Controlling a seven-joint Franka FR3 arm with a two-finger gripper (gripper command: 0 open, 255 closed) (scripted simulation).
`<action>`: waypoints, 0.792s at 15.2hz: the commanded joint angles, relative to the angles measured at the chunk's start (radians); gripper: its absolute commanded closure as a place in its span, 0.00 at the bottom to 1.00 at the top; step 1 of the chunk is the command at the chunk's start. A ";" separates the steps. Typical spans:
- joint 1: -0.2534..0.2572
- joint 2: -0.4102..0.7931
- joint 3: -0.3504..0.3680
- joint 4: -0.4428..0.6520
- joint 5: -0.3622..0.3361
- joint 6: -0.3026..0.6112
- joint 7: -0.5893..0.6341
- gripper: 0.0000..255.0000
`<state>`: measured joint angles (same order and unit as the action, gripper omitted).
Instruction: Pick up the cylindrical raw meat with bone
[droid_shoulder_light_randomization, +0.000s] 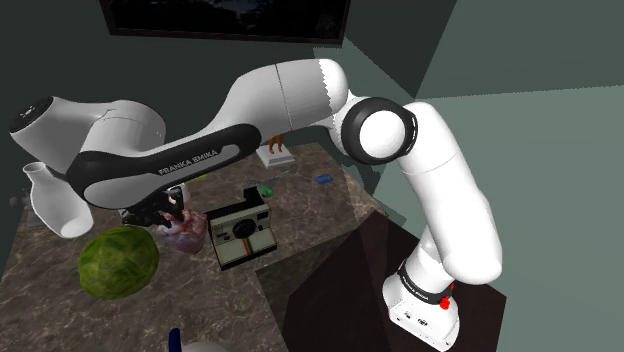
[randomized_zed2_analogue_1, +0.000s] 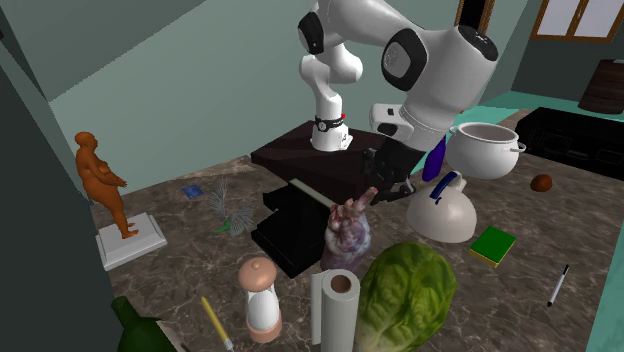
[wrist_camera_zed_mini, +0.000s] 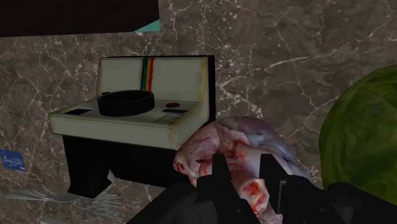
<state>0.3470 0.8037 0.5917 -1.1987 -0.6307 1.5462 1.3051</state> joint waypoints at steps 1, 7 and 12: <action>-0.001 -0.001 0.001 -0.003 0.000 0.001 0.000 1.00; 0.008 -0.022 0.006 0.045 0.011 -0.059 -0.022 1.00; 0.021 -0.034 0.008 0.098 0.016 -0.115 -0.042 1.00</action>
<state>0.3642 0.7734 0.5991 -1.1133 -0.6160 1.4448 1.2673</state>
